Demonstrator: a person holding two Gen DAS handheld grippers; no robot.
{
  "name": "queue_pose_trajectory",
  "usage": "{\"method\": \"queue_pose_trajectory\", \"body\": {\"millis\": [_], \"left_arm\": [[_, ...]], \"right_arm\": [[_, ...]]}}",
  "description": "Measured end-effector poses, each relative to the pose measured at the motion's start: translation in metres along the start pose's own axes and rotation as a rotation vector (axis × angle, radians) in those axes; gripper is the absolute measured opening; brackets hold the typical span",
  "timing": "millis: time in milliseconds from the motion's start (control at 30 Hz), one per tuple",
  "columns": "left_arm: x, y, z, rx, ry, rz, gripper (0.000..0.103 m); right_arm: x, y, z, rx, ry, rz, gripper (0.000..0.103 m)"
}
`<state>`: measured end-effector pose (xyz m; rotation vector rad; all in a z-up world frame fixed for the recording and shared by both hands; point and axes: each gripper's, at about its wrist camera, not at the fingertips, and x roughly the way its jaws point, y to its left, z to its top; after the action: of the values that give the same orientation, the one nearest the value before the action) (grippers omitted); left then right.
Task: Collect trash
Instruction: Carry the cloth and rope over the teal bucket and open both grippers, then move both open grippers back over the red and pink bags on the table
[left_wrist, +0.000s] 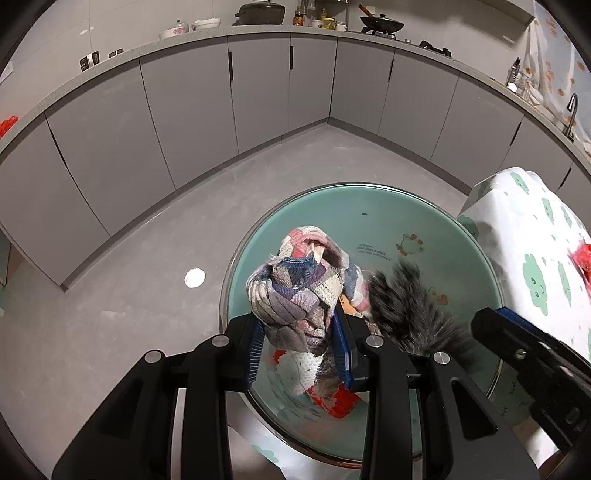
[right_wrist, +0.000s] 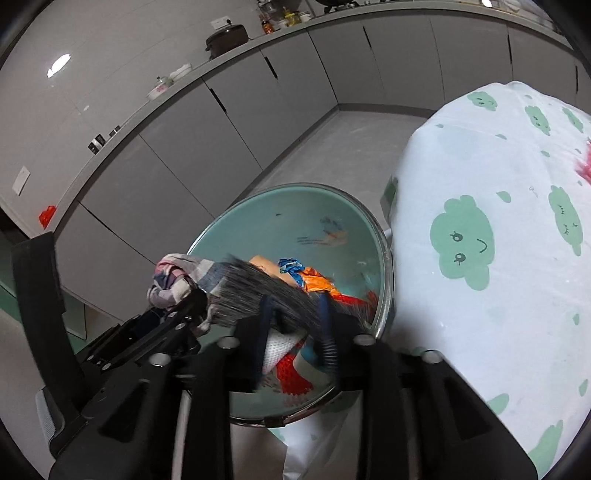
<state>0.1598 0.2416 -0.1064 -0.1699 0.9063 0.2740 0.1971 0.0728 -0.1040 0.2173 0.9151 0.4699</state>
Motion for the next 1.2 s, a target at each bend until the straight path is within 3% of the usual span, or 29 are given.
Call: {"method": "queue_pose_trajectory", "body": {"millis": [100,500,667,1000,1100,1200], "left_arm": [[-0.001,0.004,-0.001,-0.006,0.000,-0.001,0.038],[-0.030,-0.011,-0.001,0.012,-0.075,0.057,0.083],[-0.044,-0.023,-0.004,0.040,-0.098,0.057,0.084],[-0.066,-0.050,-0.012,0.074,-0.114,0.054,0.088],[-0.069,-0.057,-0.015,0.086,-0.114,0.051,0.089],[-0.075,-0.064,-0.019,0.086,-0.114,0.042,0.092]], "right_arm": [[-0.012,-0.002,0.001,-0.001,-0.035,-0.010,0.030],[-0.055,-0.015,-0.003,-0.019,-0.169,-0.066,0.033],[-0.065,-0.024,-0.004,-0.007,-0.189,-0.091,0.044],[-0.086,-0.047,-0.009,0.028,-0.210,-0.123,0.045],[-0.090,-0.054,-0.010,0.024,-0.207,-0.137,0.053],[-0.095,-0.060,-0.013,0.018,-0.202,-0.155,0.053]]}}
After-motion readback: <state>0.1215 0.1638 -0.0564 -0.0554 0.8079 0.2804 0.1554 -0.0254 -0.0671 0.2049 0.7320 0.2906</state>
